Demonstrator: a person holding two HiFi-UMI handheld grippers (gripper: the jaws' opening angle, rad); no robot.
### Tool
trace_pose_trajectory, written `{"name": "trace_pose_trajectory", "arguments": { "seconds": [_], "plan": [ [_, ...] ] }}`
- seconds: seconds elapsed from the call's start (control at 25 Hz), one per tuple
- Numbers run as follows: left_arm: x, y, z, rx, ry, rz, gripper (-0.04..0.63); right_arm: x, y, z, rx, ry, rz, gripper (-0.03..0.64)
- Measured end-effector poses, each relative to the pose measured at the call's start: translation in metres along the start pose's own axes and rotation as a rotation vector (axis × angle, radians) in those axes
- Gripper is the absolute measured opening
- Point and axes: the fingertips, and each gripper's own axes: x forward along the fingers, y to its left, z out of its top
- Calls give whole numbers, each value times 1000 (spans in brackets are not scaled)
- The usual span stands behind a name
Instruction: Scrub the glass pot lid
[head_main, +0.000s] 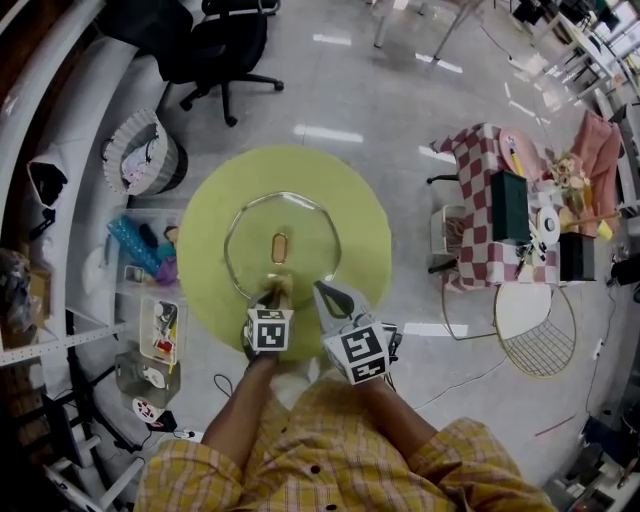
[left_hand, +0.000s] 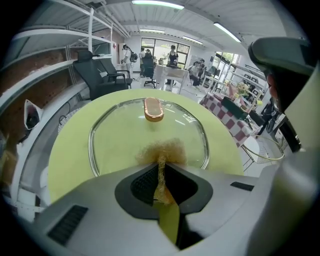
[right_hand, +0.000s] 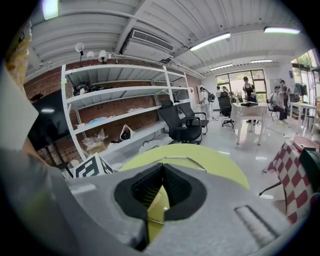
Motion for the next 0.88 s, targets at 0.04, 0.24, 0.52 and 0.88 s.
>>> {"name": "trace_pose_trajectory", "arguments": {
  "seconds": [0.04, 0.24, 0.52, 0.88],
  "plan": [
    [0, -1, -2, -2, 4, 1, 40, 0, 2, 1, 0, 3, 7, -2],
    [-3, -3, -8, 9, 3, 11, 40, 3, 11, 0, -7, 8, 32, -2],
    [-3, -4, -8, -67, -10, 5, 40, 4, 10, -6, -8, 28, 35, -3],
    [-1, -6, -5, -94, -17, 0, 40, 3, -1, -11, 2, 40, 9, -2]
  ]
}}
